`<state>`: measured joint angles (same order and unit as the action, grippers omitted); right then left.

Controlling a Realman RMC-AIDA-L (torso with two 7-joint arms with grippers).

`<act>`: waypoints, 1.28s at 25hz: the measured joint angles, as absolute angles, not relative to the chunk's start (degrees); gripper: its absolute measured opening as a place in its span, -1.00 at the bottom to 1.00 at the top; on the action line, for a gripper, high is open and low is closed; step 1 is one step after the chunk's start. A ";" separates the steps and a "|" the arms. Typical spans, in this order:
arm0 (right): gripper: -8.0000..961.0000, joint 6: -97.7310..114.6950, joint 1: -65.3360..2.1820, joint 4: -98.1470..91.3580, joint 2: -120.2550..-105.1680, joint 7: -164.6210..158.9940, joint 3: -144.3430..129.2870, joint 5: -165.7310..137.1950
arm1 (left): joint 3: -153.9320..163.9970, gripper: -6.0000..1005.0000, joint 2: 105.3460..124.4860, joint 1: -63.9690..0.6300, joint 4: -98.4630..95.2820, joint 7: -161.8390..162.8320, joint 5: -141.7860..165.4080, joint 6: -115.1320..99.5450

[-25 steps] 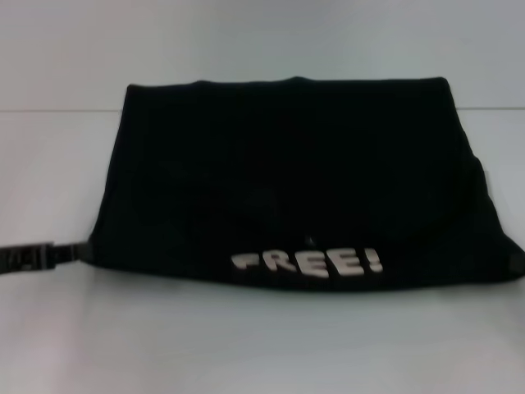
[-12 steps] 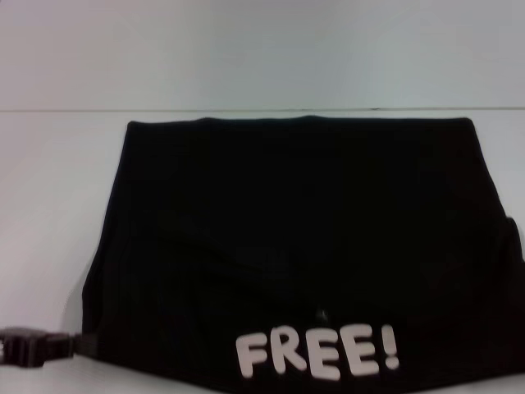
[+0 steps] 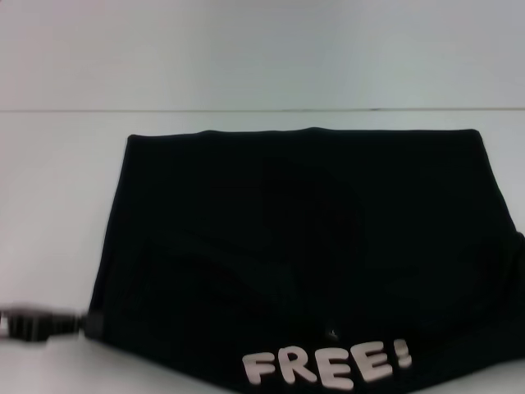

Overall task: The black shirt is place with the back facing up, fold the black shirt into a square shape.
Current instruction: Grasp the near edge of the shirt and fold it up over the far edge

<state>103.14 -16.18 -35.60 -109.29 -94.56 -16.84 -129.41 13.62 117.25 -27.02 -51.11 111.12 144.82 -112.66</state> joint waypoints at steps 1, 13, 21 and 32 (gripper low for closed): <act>-0.83 103.05 -17.31 -35.60 -109.21 -94.47 -16.17 -129.37 | 13.32 -0.99 116.75 -28.48 -50.76 111.31 144.45 -111.75; -0.79 91.60 -31.53 -35.10 -108.46 -96.11 -12.38 -128.94 | 13.62 -0.99 112.14 -42.65 -38.32 114.58 143.32 -84.72; -0.77 72.01 -37.83 -29.26 -110.26 -96.99 -14.94 -128.95 | 13.82 -0.99 113.90 -46.26 -33.85 114.63 143.29 -63.46; -0.74 47.26 -45.55 -23.61 -114.57 -97.01 -23.08 -128.92 | 20.55 -0.99 115.53 -48.11 -32.38 114.42 142.65 -52.74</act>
